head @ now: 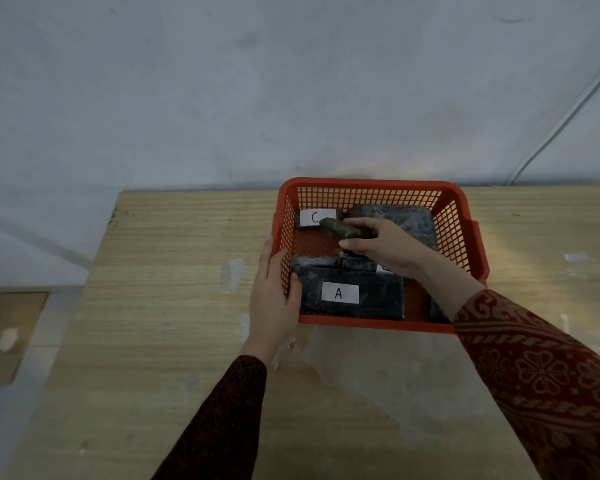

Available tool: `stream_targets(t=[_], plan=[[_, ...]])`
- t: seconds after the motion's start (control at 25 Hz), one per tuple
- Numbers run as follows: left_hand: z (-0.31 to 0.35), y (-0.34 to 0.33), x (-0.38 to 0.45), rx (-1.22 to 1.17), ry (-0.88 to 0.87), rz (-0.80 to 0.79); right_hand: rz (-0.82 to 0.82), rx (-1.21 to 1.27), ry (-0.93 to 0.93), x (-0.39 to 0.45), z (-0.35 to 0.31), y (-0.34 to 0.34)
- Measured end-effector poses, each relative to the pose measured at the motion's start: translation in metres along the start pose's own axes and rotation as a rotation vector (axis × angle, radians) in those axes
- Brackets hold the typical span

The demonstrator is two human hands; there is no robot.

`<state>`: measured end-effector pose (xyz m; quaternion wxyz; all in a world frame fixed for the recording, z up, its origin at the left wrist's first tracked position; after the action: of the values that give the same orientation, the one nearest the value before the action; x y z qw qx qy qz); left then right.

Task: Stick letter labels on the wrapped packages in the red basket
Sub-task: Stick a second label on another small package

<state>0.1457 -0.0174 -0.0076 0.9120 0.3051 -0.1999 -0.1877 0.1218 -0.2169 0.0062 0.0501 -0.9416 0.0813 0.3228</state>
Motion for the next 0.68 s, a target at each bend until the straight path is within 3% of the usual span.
stream_targets(t=[0.24, 0.4, 0.68], plan=[[0.0, 0.0, -0.002, 0.026, 0.077, -0.016, -0.023, 0.293, -0.176, 0.004, 0.013, -0.001], [-0.005, 0.0, -0.002, -0.065, 0.115, 0.011, 0.136, 0.452, -0.188, 0.012, 0.016, 0.005], [-0.004, 0.001, -0.003, -0.128, 0.111, 0.046, 0.137, 0.112, -0.132, 0.028, 0.006, 0.002]])
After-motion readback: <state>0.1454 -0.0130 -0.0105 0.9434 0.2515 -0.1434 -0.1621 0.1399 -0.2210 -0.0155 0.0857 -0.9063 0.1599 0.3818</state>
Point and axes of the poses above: each hand's wrist, its own x-axis towards the middle knuckle, its own y-axis out of the back of the hand, z = x × y, the point moved 7 cm from there along x, towards the middle knuckle, and after that the axes turned 7 degrees about -y, right-handed, at the moved point
